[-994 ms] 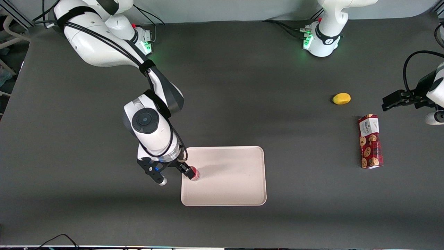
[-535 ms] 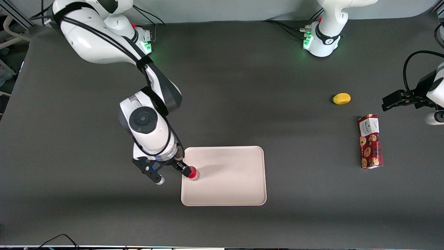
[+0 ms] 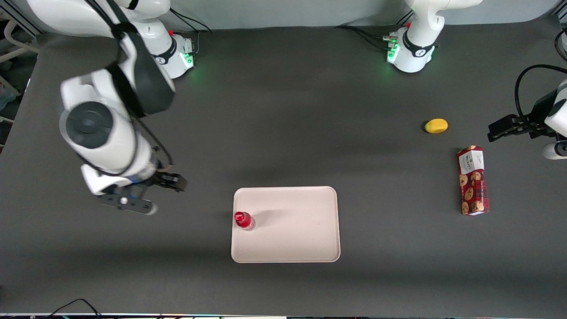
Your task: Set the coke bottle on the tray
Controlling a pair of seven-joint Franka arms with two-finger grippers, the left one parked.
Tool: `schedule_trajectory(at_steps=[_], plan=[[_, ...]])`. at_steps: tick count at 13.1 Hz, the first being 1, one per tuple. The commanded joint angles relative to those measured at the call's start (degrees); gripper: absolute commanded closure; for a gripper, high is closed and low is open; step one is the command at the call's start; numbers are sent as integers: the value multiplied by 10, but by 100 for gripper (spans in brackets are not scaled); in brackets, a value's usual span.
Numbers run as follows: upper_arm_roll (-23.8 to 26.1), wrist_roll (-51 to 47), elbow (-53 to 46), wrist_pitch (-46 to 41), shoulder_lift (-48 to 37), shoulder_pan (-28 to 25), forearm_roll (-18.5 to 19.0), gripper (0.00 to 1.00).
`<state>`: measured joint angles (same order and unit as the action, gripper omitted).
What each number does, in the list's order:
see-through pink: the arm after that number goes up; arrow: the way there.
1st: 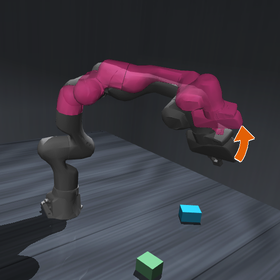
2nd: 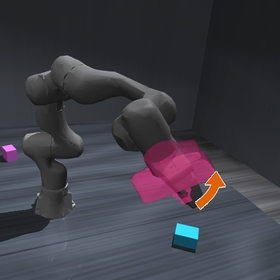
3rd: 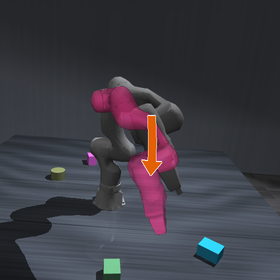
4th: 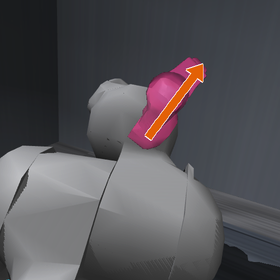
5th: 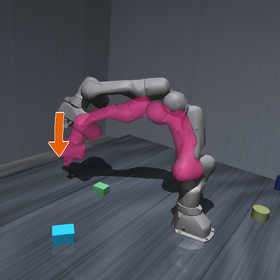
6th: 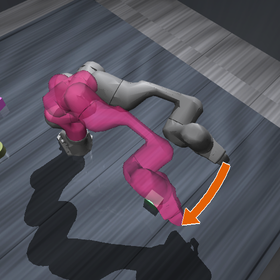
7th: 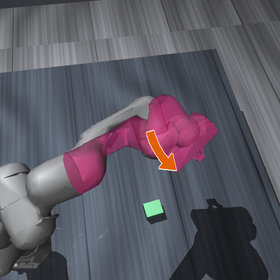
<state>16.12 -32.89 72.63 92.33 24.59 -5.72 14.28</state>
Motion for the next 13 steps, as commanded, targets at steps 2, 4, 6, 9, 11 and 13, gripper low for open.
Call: schedule_trajectory(at_steps=[2,4,6,9,11,13], plan=[[-113,161,138,7,-162,11,-113,0],[-151,202,229,15,-252,11,-141,0],[-160,202,309,28,-330,10,-155,1],[-162,202,356,22,-382,10,-158,0],[-163,204,356,15,-393,11,-161,0],[-173,201,342,15,-388,12,-162,0]])
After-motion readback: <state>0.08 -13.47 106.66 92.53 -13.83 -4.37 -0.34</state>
